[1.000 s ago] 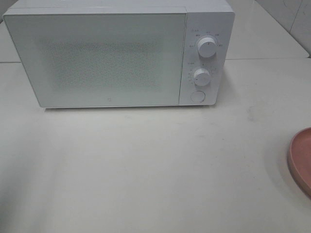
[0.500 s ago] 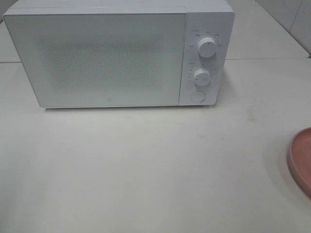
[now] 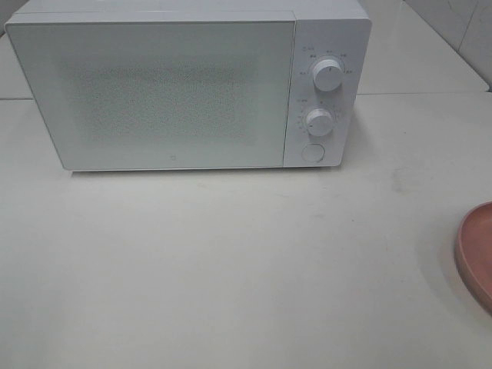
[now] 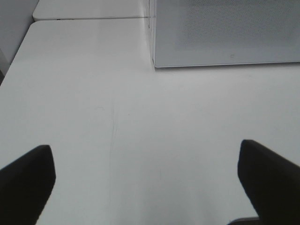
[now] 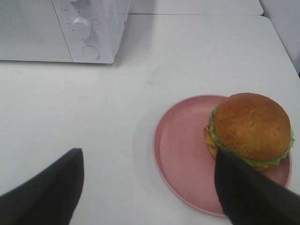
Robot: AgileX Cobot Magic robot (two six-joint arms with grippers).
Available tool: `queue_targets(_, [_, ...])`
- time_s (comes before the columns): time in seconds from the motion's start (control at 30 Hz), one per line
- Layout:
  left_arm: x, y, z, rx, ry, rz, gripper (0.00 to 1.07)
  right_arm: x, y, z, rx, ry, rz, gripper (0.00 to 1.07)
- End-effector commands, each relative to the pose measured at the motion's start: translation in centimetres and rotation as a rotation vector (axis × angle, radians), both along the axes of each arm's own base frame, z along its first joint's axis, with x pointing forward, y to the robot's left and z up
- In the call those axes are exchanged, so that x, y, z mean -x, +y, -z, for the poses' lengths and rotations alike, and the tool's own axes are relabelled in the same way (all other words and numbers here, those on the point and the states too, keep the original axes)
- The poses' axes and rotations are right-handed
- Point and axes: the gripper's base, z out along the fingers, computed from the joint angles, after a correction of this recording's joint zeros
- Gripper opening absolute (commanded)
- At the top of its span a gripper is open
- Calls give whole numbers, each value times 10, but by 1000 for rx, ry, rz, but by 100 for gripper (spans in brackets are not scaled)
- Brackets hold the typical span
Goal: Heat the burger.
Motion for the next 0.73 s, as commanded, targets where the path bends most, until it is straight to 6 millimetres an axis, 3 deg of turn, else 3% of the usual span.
queue_targets(0.03, [3, 0, 1, 5, -19, -7, 98, 3, 0, 0, 5, -34, 0, 75])
queue_targets(0.73, [3, 0, 1, 4, -23, -8, 98, 3, 0, 0, 5, -33, 0, 75])
